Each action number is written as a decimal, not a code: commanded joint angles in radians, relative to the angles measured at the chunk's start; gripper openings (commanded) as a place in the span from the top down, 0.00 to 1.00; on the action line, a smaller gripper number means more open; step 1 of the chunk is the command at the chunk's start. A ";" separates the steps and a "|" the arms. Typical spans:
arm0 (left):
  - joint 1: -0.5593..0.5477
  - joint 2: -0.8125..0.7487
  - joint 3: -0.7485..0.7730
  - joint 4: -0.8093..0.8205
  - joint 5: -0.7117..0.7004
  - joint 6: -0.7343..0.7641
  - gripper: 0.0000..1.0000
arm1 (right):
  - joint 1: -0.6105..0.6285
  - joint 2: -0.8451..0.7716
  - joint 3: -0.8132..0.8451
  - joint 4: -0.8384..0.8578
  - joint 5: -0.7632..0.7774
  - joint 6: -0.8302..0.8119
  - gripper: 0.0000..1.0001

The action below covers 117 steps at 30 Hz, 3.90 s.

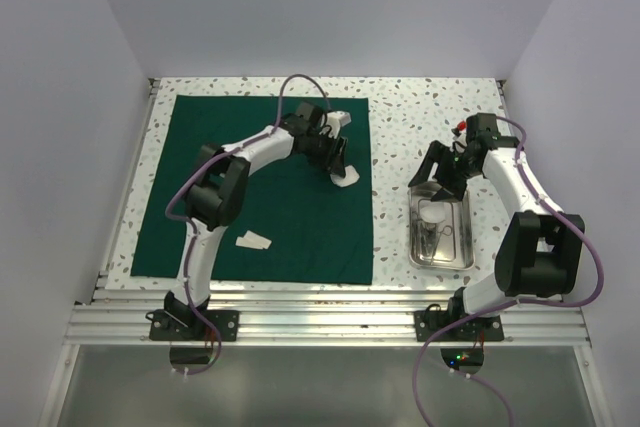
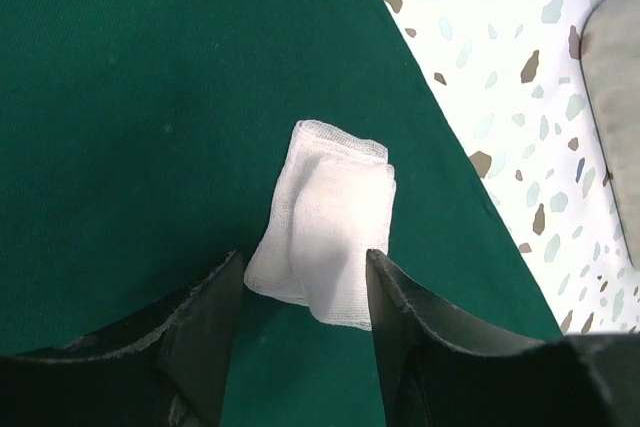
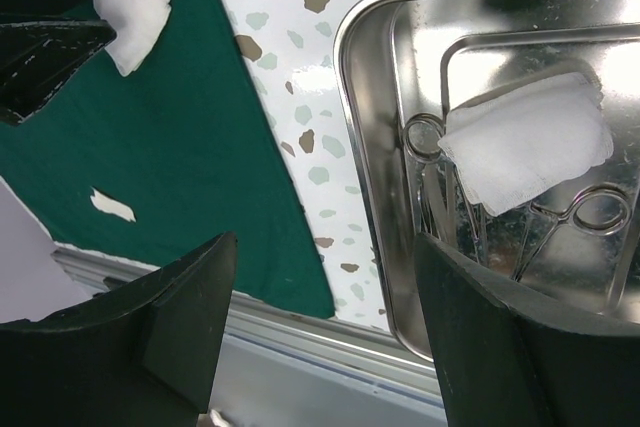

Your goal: Prepare the surgical pack

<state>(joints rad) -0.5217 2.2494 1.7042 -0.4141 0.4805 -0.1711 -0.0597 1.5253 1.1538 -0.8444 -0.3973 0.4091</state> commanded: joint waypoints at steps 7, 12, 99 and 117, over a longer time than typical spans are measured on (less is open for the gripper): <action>-0.029 0.035 0.009 -0.038 0.001 0.039 0.52 | 0.004 0.001 -0.002 0.019 -0.023 0.000 0.25; -0.031 0.039 0.012 -0.045 -0.006 0.044 0.64 | 0.006 0.003 -0.003 0.021 -0.023 0.000 0.25; 0.095 -0.910 -0.721 -0.071 -0.086 0.024 0.46 | -0.087 -0.155 -0.098 -0.025 0.003 -0.196 1.00; 0.137 -0.910 -0.765 -0.023 0.000 0.068 0.47 | -0.117 0.114 -0.005 0.016 -0.156 -0.297 1.00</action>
<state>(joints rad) -0.3931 1.3525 0.9401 -0.4801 0.4442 -0.1116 -0.1715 1.6302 1.1004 -0.8406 -0.4824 0.1417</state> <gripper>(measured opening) 0.534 0.019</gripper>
